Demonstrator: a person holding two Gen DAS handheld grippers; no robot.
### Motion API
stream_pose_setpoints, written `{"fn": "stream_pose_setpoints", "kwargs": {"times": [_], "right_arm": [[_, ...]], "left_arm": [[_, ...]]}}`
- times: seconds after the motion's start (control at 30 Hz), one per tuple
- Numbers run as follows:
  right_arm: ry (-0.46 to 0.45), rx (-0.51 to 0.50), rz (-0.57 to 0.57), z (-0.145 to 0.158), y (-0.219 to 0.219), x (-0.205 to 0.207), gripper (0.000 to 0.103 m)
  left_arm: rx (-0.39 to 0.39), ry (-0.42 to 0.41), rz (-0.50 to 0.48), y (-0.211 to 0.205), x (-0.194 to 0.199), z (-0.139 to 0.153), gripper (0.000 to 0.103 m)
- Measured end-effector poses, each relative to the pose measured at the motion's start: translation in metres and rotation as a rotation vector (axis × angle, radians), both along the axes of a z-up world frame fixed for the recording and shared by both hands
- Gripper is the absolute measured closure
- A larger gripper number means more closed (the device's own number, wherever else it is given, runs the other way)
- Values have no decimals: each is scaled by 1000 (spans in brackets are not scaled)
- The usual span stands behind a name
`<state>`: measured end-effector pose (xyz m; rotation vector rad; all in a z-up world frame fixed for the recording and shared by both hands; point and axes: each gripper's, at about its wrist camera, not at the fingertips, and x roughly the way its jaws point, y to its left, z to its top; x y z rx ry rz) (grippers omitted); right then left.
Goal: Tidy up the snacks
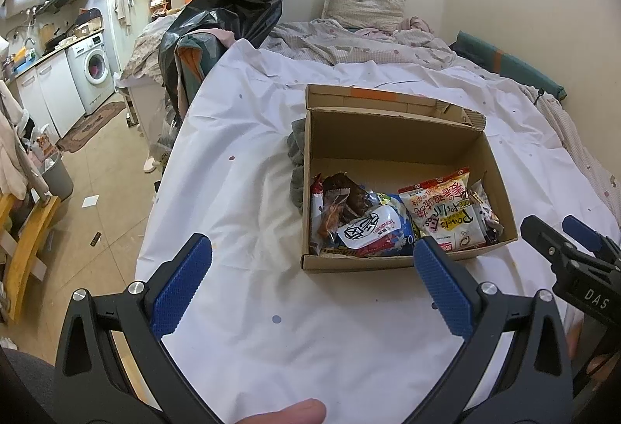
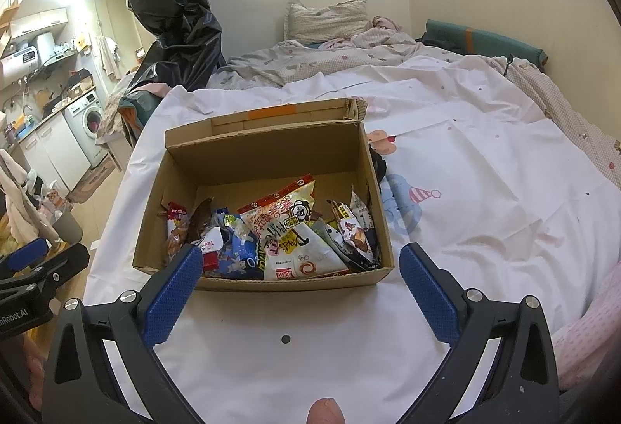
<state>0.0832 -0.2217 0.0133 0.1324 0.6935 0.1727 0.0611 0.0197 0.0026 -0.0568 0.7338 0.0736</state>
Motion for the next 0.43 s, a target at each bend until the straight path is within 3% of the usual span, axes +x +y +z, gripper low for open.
{"fn": "stream_pose_setpoints", "kwargs": {"times": [0.43], "right_arm": [[2,15,-8,-2,-1,2,0]], "left_arm": [[-10,-4,-10,0,-1,-2,0]]}}
